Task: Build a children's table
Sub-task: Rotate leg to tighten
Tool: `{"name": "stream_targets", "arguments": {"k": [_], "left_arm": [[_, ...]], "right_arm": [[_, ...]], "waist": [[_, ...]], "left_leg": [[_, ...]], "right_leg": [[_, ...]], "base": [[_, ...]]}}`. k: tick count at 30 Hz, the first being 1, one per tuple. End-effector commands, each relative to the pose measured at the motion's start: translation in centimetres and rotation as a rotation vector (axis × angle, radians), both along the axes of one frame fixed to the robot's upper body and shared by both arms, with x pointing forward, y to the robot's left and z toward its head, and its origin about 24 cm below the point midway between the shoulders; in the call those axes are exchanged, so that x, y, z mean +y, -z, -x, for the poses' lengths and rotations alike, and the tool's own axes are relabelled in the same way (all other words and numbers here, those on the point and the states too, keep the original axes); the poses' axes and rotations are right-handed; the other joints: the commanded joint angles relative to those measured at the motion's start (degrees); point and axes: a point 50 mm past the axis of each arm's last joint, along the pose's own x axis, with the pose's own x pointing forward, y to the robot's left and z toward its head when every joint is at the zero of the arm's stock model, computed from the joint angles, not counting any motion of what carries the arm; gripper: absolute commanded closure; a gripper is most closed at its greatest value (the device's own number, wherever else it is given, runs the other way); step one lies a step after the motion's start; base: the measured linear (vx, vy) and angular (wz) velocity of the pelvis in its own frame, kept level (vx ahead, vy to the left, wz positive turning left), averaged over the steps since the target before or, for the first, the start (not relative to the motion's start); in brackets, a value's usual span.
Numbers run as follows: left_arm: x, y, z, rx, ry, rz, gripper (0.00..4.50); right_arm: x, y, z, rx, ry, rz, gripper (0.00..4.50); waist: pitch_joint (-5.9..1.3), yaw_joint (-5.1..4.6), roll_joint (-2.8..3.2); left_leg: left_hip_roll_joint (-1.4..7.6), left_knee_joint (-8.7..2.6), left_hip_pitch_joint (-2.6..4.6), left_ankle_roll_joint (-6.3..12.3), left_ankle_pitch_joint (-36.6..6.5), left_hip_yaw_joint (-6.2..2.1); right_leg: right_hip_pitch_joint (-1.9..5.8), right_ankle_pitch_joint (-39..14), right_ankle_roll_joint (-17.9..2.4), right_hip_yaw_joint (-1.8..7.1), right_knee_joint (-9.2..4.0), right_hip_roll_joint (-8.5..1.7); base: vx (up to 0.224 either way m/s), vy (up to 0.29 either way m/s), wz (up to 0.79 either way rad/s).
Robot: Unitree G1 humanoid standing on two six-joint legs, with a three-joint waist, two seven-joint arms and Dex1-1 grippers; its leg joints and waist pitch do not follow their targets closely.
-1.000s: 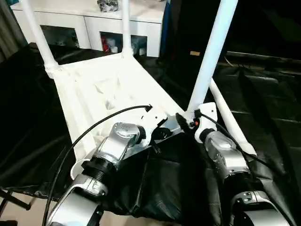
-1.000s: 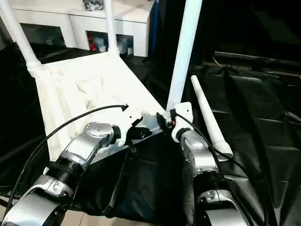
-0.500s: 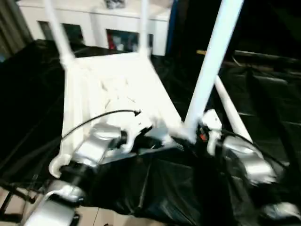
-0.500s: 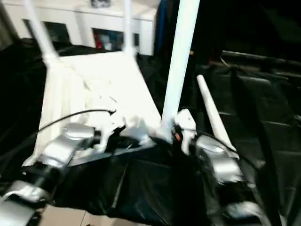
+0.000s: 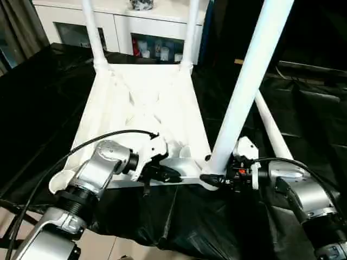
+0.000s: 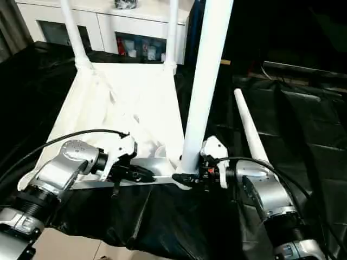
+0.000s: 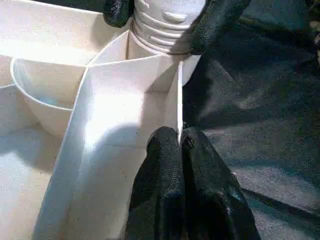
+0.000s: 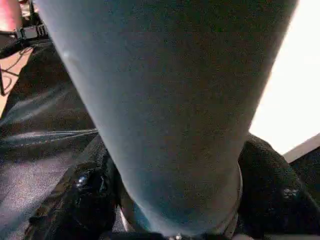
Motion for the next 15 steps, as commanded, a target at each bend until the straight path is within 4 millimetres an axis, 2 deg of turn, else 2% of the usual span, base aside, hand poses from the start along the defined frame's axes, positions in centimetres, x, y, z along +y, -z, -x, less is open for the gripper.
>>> {"name": "stream_targets", "arguments": {"k": [1, 3, 5, 6, 7, 8, 9, 10, 12, 15], "left_arm": [[-1.6, 0.0, 0.3, 0.006, 0.029, 0.038, 4.5], [-2.1, 0.0, 0.1, -0.001, -0.007, 0.044, 4.5], [-2.9, 0.3, -0.4, -0.018, -0.086, 0.033, 4.5], [-3.1, 0.4, -0.6, -0.022, -0.108, 0.031, 4.5], [-4.1, 0.5, -1.0, -0.033, -0.176, 0.033, 4.5], [-4.9, 0.6, -1.3, -0.037, -0.219, 0.038, 4.5], [-5.1, 0.6, -1.4, -0.038, -0.232, 0.038, 4.5], [-6.4, 0.7, -1.7, -0.046, -0.295, 0.04, 4.5], [-7.8, 0.7, -1.9, -0.046, -0.338, 0.051, 4.5], [-9.3, 0.4, -1.8, -0.045, -0.364, 0.069, 4.5]], "right_arm": [[1.6, 0.6, 0.7, 0.047, -0.043, -0.042, 1.75], [1.9, 0.9, 0.5, 0.05, 0.012, -0.053, 1.77], [2.3, 1.7, -0.3, 0.033, 0.143, -0.024, 1.78], [2.5, 1.9, -0.6, 0.024, 0.184, -0.014, 1.78], [3.0, 2.4, -1.6, -0.002, 0.312, 0.007, 1.78], [3.4, 2.7, -2.2, -0.005, 0.393, 0.008, 1.78], [3.6, 2.7, -2.4, -0.004, 0.42, 0.006, 1.78], [4.3, 3.1, -3.4, 0.008, 0.56, -0.002, 1.78], [5.2, 3.3, -4.1, 0.025, 0.652, -0.011, 1.79], [6.5, 3.1, -4.8, 0.026, 0.719, -0.012, 1.79]], "waist": [[-3.15, -0.25, -0.38], [-3.04, -0.32, -0.54], [-2.72, -0.54, -0.51], [-2.65, -0.61, -0.5], [-2.7, -0.85, -0.69], [-2.57, -1.06, -0.59], [-2.53, -1.59, -0.6], [-2.63, -2.05, -0.65], [-2.65, -2.62, -0.75], [-2.78, -3.01, -0.81]], "left_leg": [[1.51, -3.87, -0.04, 4.3, -8.6, 0.2], [1.5, -4.0, 0.0, 3.68, -9.8, 0.15], [1.45, -4.1, -0.01, 2.6, -11.0, 0.16], [1.38, -4.26, 0.07, 1.61, -12.9, -0.02], [1.38, -4.21, 0.11, 0.83, -13.5, -0.07], [1.2, -4.29, 0.14, 0.47, -14.1, -0.06], [1.16, -4.44, 0.08, -0.52, -16.0, -0.48], [1.07, -4.4, 0.1, -0.68, -17.0, -0.55], [0.9, -4.31, 0.03, -0.58, -17.7, -0.65], [0.8, -4.17, 0.0, 0.57, -17.0, -0.47]], "right_leg": [[3.22, -10.3, -13.8, 2.97, -3.61, -2.85], [3.21, -12.6, -13.1, 2.9, -3.87, -2.9], [2.87, -16.3, -11.8, 2.89, -4.33, -2.89], [2.94, -20.9, -10.5, 2.74, -4.76, -3.03], [2.71, -23.2, -9.5, 2.79, -4.96, -3.11], [2.53, -24.4, -9.1, 2.72, -5.21, -3.03], [2.64, -27.5, -8.0, 2.37, -5.42, -3.06], [2.57, -28.8, -7.1, 2.32, -5.69, -3.06], [2.49, -29.4, -6.6, 2.2, -5.95, -3.02], [2.27, -27.6, -7.2, 2.34, -6.0, -2.91]], "base": [[0.0, 0.0, 0.0], [0.0, 0.0, 0.0], [0.0, 0.0, 0.0], [0.0, 0.0, 0.0], [0.0, 0.0, 0.0], [0.0, 0.0, 0.0], [0.0, 0.0, 0.0], [0.0, 0.0, 0.0], [0.0, 0.0, 0.0], [0.0, 0.0, 0.0]]}}
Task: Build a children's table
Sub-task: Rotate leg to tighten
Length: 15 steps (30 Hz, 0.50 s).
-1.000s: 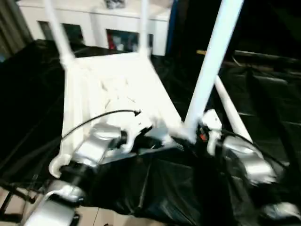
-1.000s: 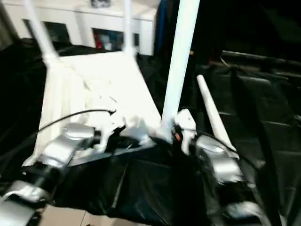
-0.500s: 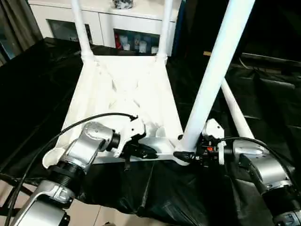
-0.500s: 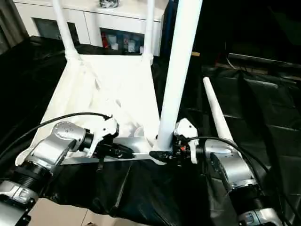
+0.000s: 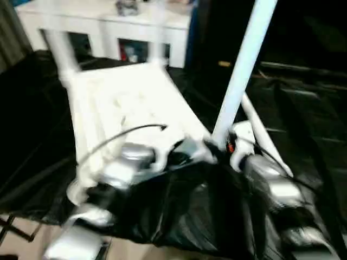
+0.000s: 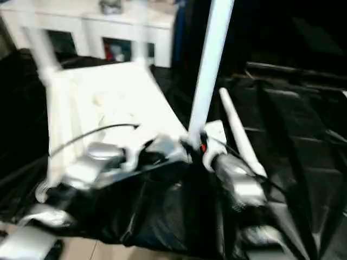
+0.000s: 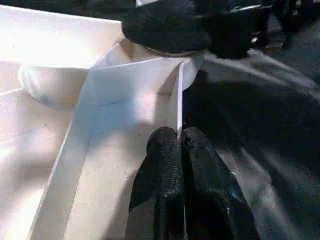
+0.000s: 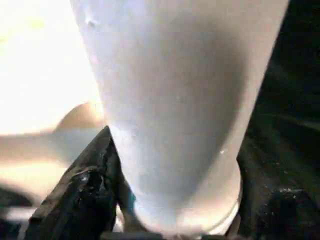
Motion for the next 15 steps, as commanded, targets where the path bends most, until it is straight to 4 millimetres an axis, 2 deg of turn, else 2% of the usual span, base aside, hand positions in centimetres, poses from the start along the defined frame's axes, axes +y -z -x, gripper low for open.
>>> {"name": "stream_targets", "arguments": {"k": [1, 4, 5, 6, 9, 13, 15], "left_arm": [[-3.9, -0.6, 0.8, 0.003, 0.08, 0.066, 4.5], [-4.5, -0.8, 0.8, -0.018, 0.086, 0.069, 4.5], [-4.5, -0.8, 0.8, -0.019, 0.09, 0.068, 4.5], [-4.3, -0.9, 0.9, -0.026, 0.105, 0.067, 4.5], [-3.6, -0.8, 0.9, -0.031, 0.124, 0.066, 4.5], [-2.2, -0.6, 1.2, -0.041, 0.179, 0.051, 4.5], [-1.4, -0.5, 1.5, -0.036, 0.22, 0.044, 4.5]], "right_arm": [[4.2, 1.4, 0.7, 0.07, -0.106, -0.002, 1.79], [5.1, 0.7, 0.1, 0.015, -0.097, 0.006, 1.79], [5.1, 0.5, 0.0, 0.007, -0.092, 0.002, 1.44], [5.1, 0.3, 0.0, -0.006, -0.102, -0.018, 1.23], [4.7, -0.2, -0.1, -0.031, -0.148, -0.083, 1.0], [3.4, -0.4, 0.2, -0.073, -0.235, -0.027, 0.64], [2.4, -0.5, 0.4, -0.098, -0.279, 0.016, 0.64]], "waist": [[-2.65, 0.14, -0.28], [-2.82, 0.12, -0.33], [-3.07, 0.21, -0.31], [-3.02, 0.27, -0.39], [-3.12, 0.4, -0.4], [-3.14, 0.51, -0.31], [-3.1, 0.41, -0.15]], "left_leg": [[0.87, -4.42, -0.48, 1.24, -15.9, -0.37], [0.95, -4.34, -0.78, 1.98, -13.9, -0.19], [0.96, -4.16, -0.77, 2.81, -11.9, -0.02], [0.98, -4.19, -0.8, 3.11, -11.3, -0.01], [0.95, -4.05, -0.9, 4.55, -9.7, 0.13], [1.14, -4.01, -0.92, 5.39, -9.0, 0.08], [1.32, -3.99, -0.79, 5.67, -8.6, 0.2]], "right_leg": [[2.11, -25.3, -8.0, 2.34, -5.61, -2.79], [2.35, -20.6, -9.3, 2.46, -5.07, -2.75], [2.54, -16.6, -10.6, 2.6, -4.6, -2.74], [2.6, -15.5, -11.0, 2.58, -4.48, -2.7], [2.86, -13.8, -11.9, 2.59, -4.26, -2.79], [2.97, -12.5, -12.8, 2.52, -4.1, -2.85], [2.82, -11.0, -13.8, 2.58, -3.96, -2.8]], "base": [[0.0, 0.0, 0.0], [0.0, 0.0, 0.0], [0.0, 0.0, 0.0], [0.0, 0.0, 0.0], [0.0, 0.0, 0.0], [0.0, 0.0, 0.0], [0.0, 0.0, 0.0]]}}
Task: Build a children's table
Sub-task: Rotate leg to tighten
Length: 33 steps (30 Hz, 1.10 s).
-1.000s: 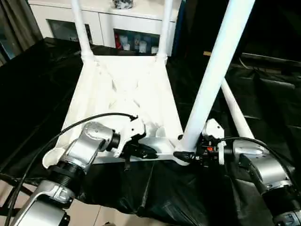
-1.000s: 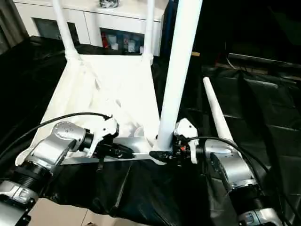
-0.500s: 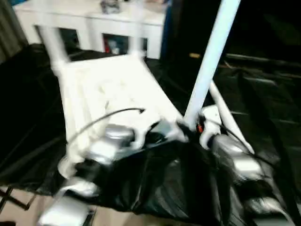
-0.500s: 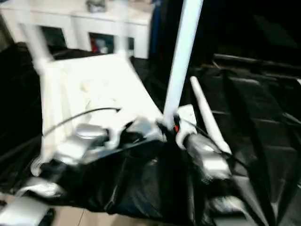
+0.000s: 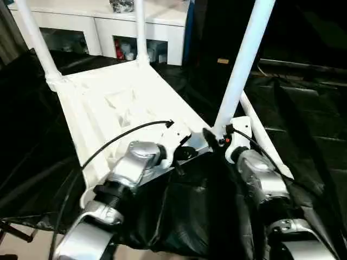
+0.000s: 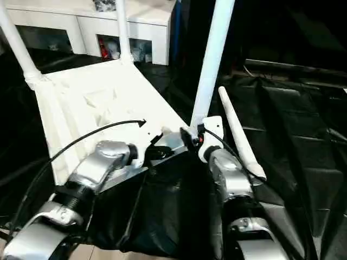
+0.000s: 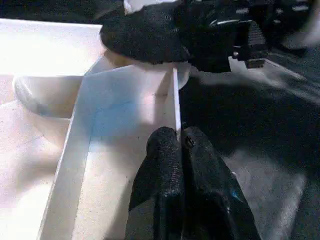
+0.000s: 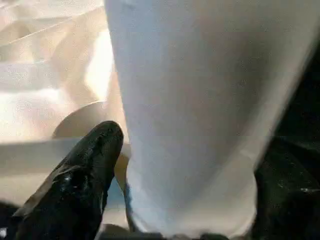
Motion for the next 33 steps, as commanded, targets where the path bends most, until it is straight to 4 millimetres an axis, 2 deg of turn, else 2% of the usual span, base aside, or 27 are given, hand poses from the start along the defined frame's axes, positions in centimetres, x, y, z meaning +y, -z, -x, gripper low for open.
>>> {"name": "stream_targets", "arguments": {"k": [1, 5, 10, 11, 13, 16, 19, 21, 26, 28, 29, 30, 31, 32, 33], "left_arm": [[-1.3, 0.0, 1.5, 0.021, 0.187, 0.039, 4.5], [0.3, -0.1, 1.9, 0.027, 0.268, 0.024, 4.5], [1.9, -0.2, 2.3, 0.042, 0.348, -0.005, 4.5], [2.1, -0.1, 2.3, 0.043, 0.358, -0.013, 4.5], [2.5, -0.1, 2.4, 0.043, 0.373, -0.027, 4.5], [3.3, -0.1, 2.5, 0.047, 0.402, -0.054, 4.5], [4.3, 0.0, 2.8, 0.058, 0.435, -0.084, 4.5], [4.5, 0.0, 2.8, 0.061, 0.44, -0.089, 4.5], [4.5, 0.1, 2.6, 0.064, 0.413, -0.076, 4.5], [4.1, 0.1, 2.4, 0.065, 0.382, -0.059, 4.5], [3.8, 0.1, 2.3, 0.062, 0.357, -0.048, 4.5], [3.5, 0.2, 2.1, 0.06, 0.34, -0.041, 4.5], [2.2, 0.3, 1.6, 0.053, 0.272, -0.014, 4.5], [2.2, 0.3, 1.6, 0.053, 0.272, -0.014, 4.5], [1.6, 0.3, 1.5, 0.051, 0.249, -0.007, 4.5]], "right_arm": [[1.7, -0.4, 0.9, -0.031, -0.226, 0.004, 0.64], [0.8, -1.0, 2.2, -0.041, -0.426, 0.002, 0.64], [-0.1, -1.3, 4.1, 0.008, -0.644, 0.011, 0.64], [-0.2, -1.3, 4.3, 0.015, -0.668, 0.014, 0.88], [-0.4, -1.4, 4.6, 0.029, -0.704, 0.018, 0.88], [-0.7, -1.5, 5.1, 0.057, -0.765, 0.027, 1.25], [-0.8, -1.5, 5.7, 0.087, -0.82, 0.038, 1.41], [-0.8, -1.5, 5.8, 0.09, -0.824, 0.041, 1.66], [-0.5, -1.1, 5.7, 0.103, -0.786, 0.029, 1.82], [-0.2, -0.8, 5.4, 0.104, -0.73, 0.019, 1.83], [-0.1, -0.6, 5.1, 0.101, -0.678, 0.02, 1.83], [0.0, -0.4, 4.9, 0.1, -0.644, 0.02, 1.83], [0.5, 0.4, 3.9, 0.095, -0.47, 0.022, 1.83], [0.5, 0.4, 3.9, 0.095, -0.47, 0.022, 1.83], [0.8, 0.6, 3.3, 0.094, -0.391, 0.023, 1.83]], "waist": [[-3.08, 0.44, -0.18], [-2.74, 0.92, -0.11], [-2.67, 1.62, -0.01], [-2.64, 1.8, -0.03], [-2.71, 1.91, -0.02], [-2.7, 2.31, -0.01], [-2.65, 2.61, -0.05], [-2.61, 2.65, 0.02], [-2.56, 2.64, 0.02], [-2.41, 2.57, -0.01], [-2.5, 2.57, -0.29], [-2.42, 2.47, -0.23], [-2.14, 2.3, -0.27], [-1.96, 2.19, -0.14], [-2.18, 1.82, -0.29]], "left_leg": [[1.29, -3.52, -0.49, 5.66, -8.8, 0.19], [1.5, -3.73, -0.38, 5.93, -11.2, 0.16], [1.64, -3.86, -0.06, 5.36, -11.0, 0.18], [1.61, -3.92, -0.04, 5.26, -11.2, 0.13], [1.62, -3.88, -0.11, 5.18, -11.0, 0.15], [1.63, -3.88, -0.03, 4.99, -10.5, 0.15], [1.59, -3.93, 0.01, 4.77, -10.0, 0.21], [1.64, -3.98, 0.03, 4.45, -10.0, 0.19], [1.57, -4.07, 0.06, 3.3, -11.3, 0.14], [1.55, -4.14, 0.04, 3.07, -11.8, 0.19], [1.54, -4.15, -0.02, 2.81, -11.9, 0.1], [1.54, -4.18, -0.06, 2.55, -12.0, 0.11], [1.48, -4.31, -0.1, 1.81, -13.2, 0.08], [1.35, -4.36, 0.31, 0.79, -15.3, -0.05], [1.29, -4.46, 0.05, 0.04, -15.8, -0.31]], "right_leg": [[3.14, -11.2, -13.9, 2.74, -3.99, -2.87], [3.12, -13.4, -13.2, 2.82, -4.26, -2.81], [2.98, -12.7, -13.6, 3.02, -4.06, -2.86], [3.03, -13.0, -13.5, 2.97, -4.09, -2.81], [3.04, -12.8, -13.4, 3.04, -3.96, -2.88], [3.01, -12.4, -13.5, 3.05, -3.91, -2.9], [2.99, -12.1, -13.3, 3.1, -3.83, -2.89], [2.95, -12.3, -13.3, 3.09, -3.85, -2.9], [2.93, -14.1, -12.7, 3.12, -4.04, -2.93], [2.84, -15.1, -12.4, 3.15, -4.17, -2.91], [2.96, -16.1, -12.0, 3.1, -4.23, -2.99], [2.84, -16.6, -11.8, 3.14, -4.2, -2.98], [2.59, -19.8, -10.9, 3.06, -4.63, -3.02], [2.26, -24.4, -9.8, 2.92, -5.16, -3.12], [2.53, -26.2, -8.6, 2.82, -5.22, -3.11]], "base": [[0.0, 0.0, 0.0], [0.0, 0.0, 0.0], [0.0, 0.0, 0.0], [0.0, 0.0, 0.0], [0.0, 0.0, 0.0], [0.0, 0.0, 0.0], [0.0, 0.0, 0.0], [0.0, 0.0, 0.0], [0.0, 0.0, 0.0], [0.0, 0.0, 0.0], [0.0, 0.0, 0.0], [0.0, 0.0, 0.0], [0.0, 0.0, 0.0], [0.0, 0.0, 0.0], [0.0, 0.0, 0.0]]}}
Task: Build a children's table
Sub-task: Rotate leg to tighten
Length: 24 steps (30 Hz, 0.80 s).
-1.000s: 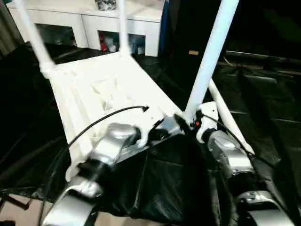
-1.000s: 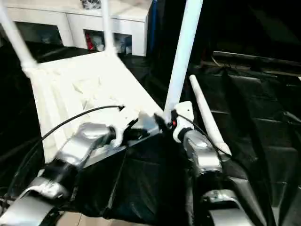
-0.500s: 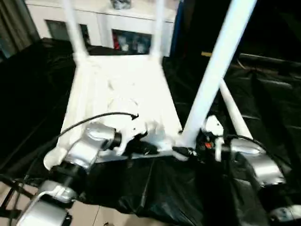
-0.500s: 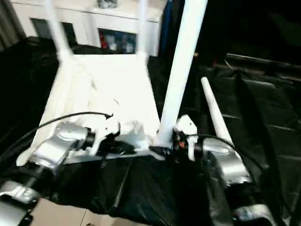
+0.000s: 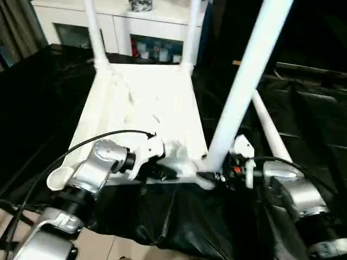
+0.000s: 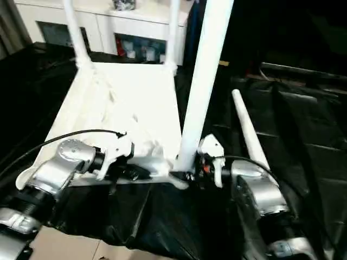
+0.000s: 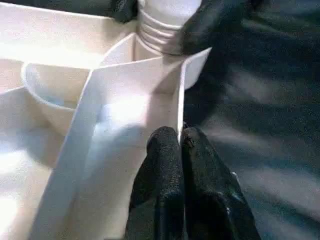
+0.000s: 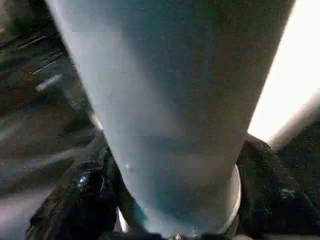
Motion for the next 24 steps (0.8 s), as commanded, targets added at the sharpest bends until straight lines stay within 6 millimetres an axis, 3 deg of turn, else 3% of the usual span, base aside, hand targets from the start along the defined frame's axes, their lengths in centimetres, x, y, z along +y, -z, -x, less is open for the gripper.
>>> {"name": "stream_targets", "arguments": {"k": [1, 2, 4, 5, 8, 10, 12, 15, 19, 24], "left_arm": [[-2.8, 0.4, 0.5, 0.018, 0.039, 0.03, 4.5], [-3.7, 0.5, 0.3, 0.019, 0.017, 0.04, 4.5], [-6.2, 0.5, 0.0, 0.016, -0.058, 0.054, 4.5], [-6.5, 0.5, -0.1, 0.015, -0.068, 0.056, 4.5], [-7.9, 0.4, -0.2, 0.014, -0.105, 0.065, 4.5], [-8.7, 0.3, -0.3, 0.005, -0.124, 0.067, 4.5], [-8.9, 0.2, -0.3, 0.0, -0.122, 0.064, 4.5], [-8.6, 0.2, -0.4, -0.007, -0.122, 0.059, 4.5], [-7.5, 0.4, -0.3, -0.016, -0.105, 0.046, 4.5], [-5.7, 0.8, 0.1, -0.008, -0.054, 0.025, 4.5]], "right_arm": [[1.8, 0.8, -0.2, 0.019, 0.016, 0.027, 1.84], [2.2, 1.0, -0.9, 0.029, 0.109, 0.015, 1.84], [3.6, 1.6, -2.3, 0.054, 0.3, -0.002, 1.84], [3.9, 1.7, -2.4, 0.058, 0.321, -0.004, 1.84], [5.2, 1.7, -2.9, 0.068, 0.368, -0.01, 1.84], [6.2, 1.6, -3.0, 0.051, 0.378, 0.006, 1.84], [6.5, 1.5, -3.1, 0.039, 0.376, 0.01, 1.84], [6.4, 1.2, -3.3, 0.002, 0.38, 0.007, 1.11], [4.9, 0.7, -3.7, -0.044, 0.368, 0.003, 0.84], [3.2, 0.0, -3.3, -0.099, 0.252, -0.003, 0.48]], "waist": [[-2.29, -0.38, -0.12], [-2.34, -0.8, -0.22], [-2.23, -1.73, -0.01], [-2.33, -2.15, -0.09], [-2.61, -2.18, -0.15], [-2.9, -2.13, -0.2], [-2.96, -2.07, -0.23], [-2.9, -2.05, -0.25], [-2.9, -2.05, -0.07], [-3.26, -1.77, 0.06]], "left_leg": [[1.31, -4.63, -0.19, 0.06, -15.8, -0.36], [1.3, -4.71, -0.47, -0.05, -15.6, -0.52], [1.2, -4.53, -0.24, -0.02, -17.2, -0.4], [1.11, -4.5, -0.24, -0.42, -17.6, -0.53], [1.06, -4.28, -0.32, 0.6, -16.0, -0.33], [1.14, -4.22, -0.55, 1.56, -13.3, -0.19], [1.08, -4.15, -0.61, 2.34, -12.3, -0.02], [1.07, -4.17, -0.71, 2.89, -12.4, 0.02], [1.16, -4.21, -0.61, 2.76, -13.2, -0.03], [1.36, -3.88, -0.81, 4.94, -9.3, 0.07]], "right_leg": [[2.23, -26.0, -9.0, 2.61, -5.22, -3.05], [2.38, -25.7, -8.5, 2.62, -5.18, -3.12], [1.75, -26.1, -8.9, 2.64, -5.45, -3.02], [1.83, -26.6, -8.8, 2.54, -5.53, -3.02], [1.96, -23.9, -9.3, 2.67, -5.49, -2.97], [2.28, -18.4, -10.8, 2.7, -4.85, -2.81], [2.44, -16.0, -11.7, 2.7, -4.65, -2.75], [2.54, -16.8, -11.7, 2.63, -4.74, -2.79], [2.45, -17.7, -11.7, 2.65, -4.83, -2.82], [3.03, -9.1, -14.3, 2.68, -3.84, -2.76]], "base": [[0.0, 0.0, 0.0], [0.0, 0.0, 0.0], [0.0, 0.0, 0.0], [0.0, 0.0, 0.0], [0.0, 0.0, 0.0], [0.0, 0.0, 0.0], [0.0, 0.0, 0.0], [0.0, 0.0, 0.0], [0.0, 0.0, 0.0], [0.0, 0.0, 0.0]]}}
